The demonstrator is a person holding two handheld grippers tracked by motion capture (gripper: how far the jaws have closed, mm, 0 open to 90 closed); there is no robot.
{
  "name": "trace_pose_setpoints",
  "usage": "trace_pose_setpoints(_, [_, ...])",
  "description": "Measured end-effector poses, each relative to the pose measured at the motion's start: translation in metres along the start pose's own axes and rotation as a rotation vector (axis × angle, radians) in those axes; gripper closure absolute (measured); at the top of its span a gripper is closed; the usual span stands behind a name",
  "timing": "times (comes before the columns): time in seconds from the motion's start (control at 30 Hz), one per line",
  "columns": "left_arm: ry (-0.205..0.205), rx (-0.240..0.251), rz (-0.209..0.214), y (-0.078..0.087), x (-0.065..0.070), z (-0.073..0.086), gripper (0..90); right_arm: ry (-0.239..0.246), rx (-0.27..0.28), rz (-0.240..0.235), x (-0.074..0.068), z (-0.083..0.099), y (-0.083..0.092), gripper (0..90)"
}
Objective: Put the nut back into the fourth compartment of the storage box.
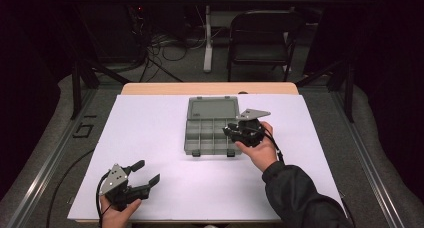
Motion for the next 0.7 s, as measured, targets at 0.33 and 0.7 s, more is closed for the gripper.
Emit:
trace_pose_setpoints(0.33, [-0.001,-0.001,0.001,0.000,-0.001,0.000,23.7,-0.053,-0.052,0.109,0.031,0.020,-0.032,70.0])
trace_pose_setpoints(0.7, [-0.003,-0.007,0.003,0.001,0.000,0.001,23.7,-0.079,-0.046,0.120,0.035,0.021,-0.033,56.6])
Point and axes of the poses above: each handheld gripper's, and its own axes: y roughly backward along the jaws, z roughly out of its underside, x roughly to its right, the point moved 9 cm from there along -y, roughly forward along the jaws, and after that the axes turned 3 degrees about -z, right-handed, at the moved point
